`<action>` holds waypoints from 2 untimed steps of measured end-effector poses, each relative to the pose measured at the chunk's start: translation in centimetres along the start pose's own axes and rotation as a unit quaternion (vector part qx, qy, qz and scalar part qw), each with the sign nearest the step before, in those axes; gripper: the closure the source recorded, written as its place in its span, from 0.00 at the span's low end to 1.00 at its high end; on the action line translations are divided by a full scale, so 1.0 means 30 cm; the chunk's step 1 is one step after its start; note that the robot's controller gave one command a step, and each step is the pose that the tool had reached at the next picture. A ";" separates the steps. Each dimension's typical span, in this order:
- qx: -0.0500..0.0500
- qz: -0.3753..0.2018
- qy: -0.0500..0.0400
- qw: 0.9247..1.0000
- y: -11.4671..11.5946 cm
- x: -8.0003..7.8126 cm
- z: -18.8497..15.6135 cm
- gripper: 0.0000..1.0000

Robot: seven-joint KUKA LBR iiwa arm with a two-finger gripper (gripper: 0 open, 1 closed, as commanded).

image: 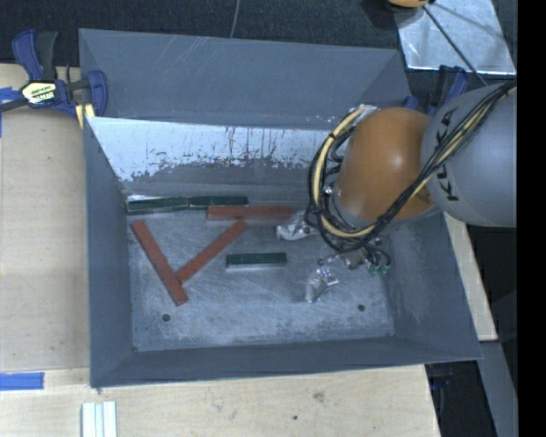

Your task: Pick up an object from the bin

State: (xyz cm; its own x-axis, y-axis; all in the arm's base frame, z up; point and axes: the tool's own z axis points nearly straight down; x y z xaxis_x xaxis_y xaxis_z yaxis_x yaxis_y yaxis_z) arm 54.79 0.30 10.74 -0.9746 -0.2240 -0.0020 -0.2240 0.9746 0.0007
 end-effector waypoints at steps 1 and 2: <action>0.003 0.015 -0.010 1.000 0.155 -0.074 0.095 1.00; 0.003 0.015 -0.010 1.000 0.155 -0.074 0.095 1.00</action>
Offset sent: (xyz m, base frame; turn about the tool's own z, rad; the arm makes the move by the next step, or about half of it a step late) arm 0.0000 0.0000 0.0000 0.0000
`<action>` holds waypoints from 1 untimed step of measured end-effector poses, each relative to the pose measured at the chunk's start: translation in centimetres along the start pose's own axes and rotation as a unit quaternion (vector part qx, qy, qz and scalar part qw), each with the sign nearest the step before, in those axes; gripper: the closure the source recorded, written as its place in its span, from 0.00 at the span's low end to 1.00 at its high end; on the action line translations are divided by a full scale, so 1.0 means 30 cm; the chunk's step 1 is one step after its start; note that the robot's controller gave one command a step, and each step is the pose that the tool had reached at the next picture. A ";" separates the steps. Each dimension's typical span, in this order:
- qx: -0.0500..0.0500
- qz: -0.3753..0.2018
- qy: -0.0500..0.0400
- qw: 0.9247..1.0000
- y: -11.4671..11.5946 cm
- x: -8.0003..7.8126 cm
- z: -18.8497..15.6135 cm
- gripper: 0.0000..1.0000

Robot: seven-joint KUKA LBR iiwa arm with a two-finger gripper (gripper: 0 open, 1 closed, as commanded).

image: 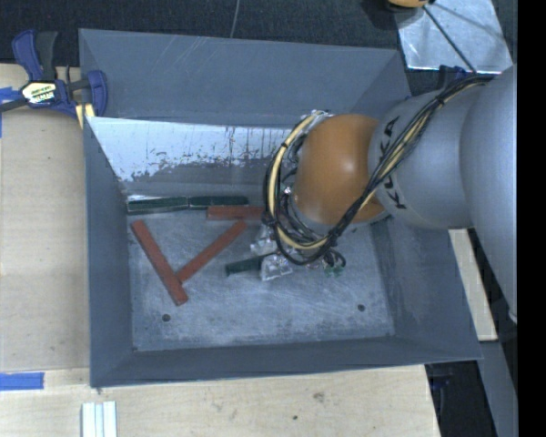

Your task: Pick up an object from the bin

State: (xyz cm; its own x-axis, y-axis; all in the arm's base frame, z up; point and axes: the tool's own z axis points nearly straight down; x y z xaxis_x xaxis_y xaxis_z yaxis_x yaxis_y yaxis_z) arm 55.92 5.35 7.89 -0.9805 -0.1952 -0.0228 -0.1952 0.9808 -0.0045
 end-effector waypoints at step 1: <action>-0.002 -0.036 0.009 0.999 0.021 0.019 -0.656 1.00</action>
Offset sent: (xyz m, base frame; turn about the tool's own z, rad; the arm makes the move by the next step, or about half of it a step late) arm 0.0000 0.0000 0.0000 0.0000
